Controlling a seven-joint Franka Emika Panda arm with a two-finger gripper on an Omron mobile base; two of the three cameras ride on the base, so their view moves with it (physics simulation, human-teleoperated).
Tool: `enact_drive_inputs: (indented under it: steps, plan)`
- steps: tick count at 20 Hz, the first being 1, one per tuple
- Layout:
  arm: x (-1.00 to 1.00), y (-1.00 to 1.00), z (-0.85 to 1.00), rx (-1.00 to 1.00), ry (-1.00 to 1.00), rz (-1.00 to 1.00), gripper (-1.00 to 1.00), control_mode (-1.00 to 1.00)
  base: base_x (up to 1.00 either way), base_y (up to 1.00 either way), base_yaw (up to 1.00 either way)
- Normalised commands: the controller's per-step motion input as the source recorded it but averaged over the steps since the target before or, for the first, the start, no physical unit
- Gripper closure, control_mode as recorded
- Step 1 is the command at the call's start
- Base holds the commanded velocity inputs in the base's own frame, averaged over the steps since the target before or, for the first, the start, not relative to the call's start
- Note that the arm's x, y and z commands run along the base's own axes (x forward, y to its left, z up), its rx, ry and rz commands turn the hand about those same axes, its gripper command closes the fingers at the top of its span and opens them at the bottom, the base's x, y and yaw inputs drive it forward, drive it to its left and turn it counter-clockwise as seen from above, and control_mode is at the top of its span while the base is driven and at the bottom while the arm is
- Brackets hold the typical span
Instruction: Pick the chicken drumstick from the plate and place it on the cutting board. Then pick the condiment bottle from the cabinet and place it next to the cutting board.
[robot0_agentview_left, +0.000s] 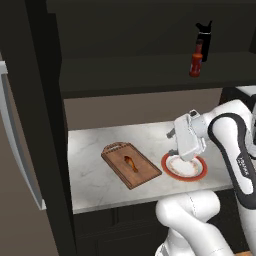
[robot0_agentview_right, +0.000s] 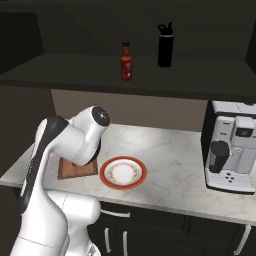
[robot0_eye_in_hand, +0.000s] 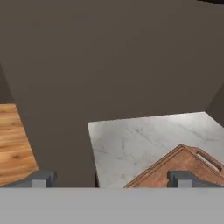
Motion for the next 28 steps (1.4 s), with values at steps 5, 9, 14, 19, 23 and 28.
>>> enact_drive_inputs:
  steps: [5,9,14,19,23,28]
  plan:
    - [-0.36,-0.18,0.19,0.09,-0.08,0.11,-1.0,-1.0,0.0,0.0,0.0]
    - [-0.29,-0.12,0.17,0.06,-0.06,0.08,-1.0,-1.0,0.0,0.0,0.0]
    - [-0.13,-0.08,0.2,0.04,-0.01,0.04,-1.0,-1.0,0.0,0.0,0.0]
    - [-0.02,-0.11,0.27,0.08,0.0,0.02,-1.0,-1.0,0.0,0.0,0.0]
    - [0.0,-0.15,0.32,0.12,0.0,0.0,-1.0,-1.0,0.0,0.0,0.0]
    - [0.0,-0.14,0.34,0.13,0.0,0.0,-1.0,-1.0,0.0,0.0,0.0]
